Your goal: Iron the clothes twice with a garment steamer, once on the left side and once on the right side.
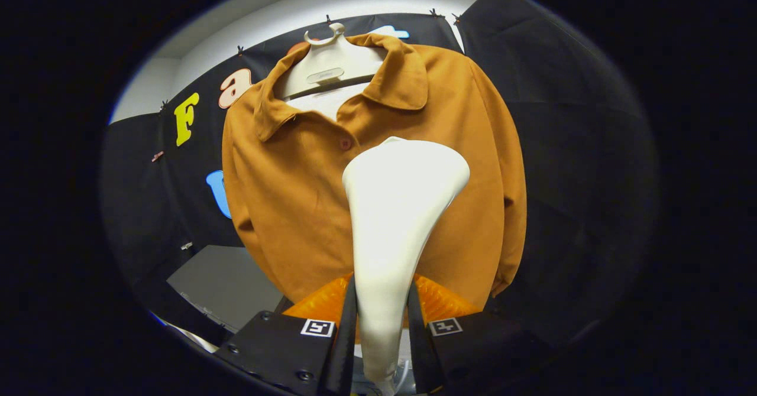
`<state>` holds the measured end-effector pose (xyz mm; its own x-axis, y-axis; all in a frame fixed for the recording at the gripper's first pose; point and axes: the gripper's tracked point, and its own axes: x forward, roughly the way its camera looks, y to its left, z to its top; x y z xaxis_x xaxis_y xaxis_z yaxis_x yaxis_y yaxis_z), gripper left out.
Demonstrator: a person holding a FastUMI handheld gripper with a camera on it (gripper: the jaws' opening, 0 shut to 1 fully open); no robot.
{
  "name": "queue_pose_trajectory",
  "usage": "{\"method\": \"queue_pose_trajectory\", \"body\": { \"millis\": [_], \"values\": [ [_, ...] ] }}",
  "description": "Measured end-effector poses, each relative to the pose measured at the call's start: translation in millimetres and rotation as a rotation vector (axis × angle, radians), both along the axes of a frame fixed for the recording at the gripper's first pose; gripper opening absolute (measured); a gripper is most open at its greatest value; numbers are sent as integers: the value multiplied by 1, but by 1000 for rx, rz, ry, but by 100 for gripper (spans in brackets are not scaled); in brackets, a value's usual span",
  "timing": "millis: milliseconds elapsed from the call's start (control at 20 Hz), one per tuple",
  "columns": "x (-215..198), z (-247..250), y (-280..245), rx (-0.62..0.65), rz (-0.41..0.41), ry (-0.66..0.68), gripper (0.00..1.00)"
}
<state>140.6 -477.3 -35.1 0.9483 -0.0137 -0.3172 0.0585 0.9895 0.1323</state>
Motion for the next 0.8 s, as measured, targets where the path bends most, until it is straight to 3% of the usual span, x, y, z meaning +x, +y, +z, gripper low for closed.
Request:
{"method": "queue_pose_trajectory", "body": {
  "millis": [350,800],
  "values": [
    [30,-10,-28,-10,25,0,43],
    [24,-95,-35,20,42,151,43]
  ]
}}
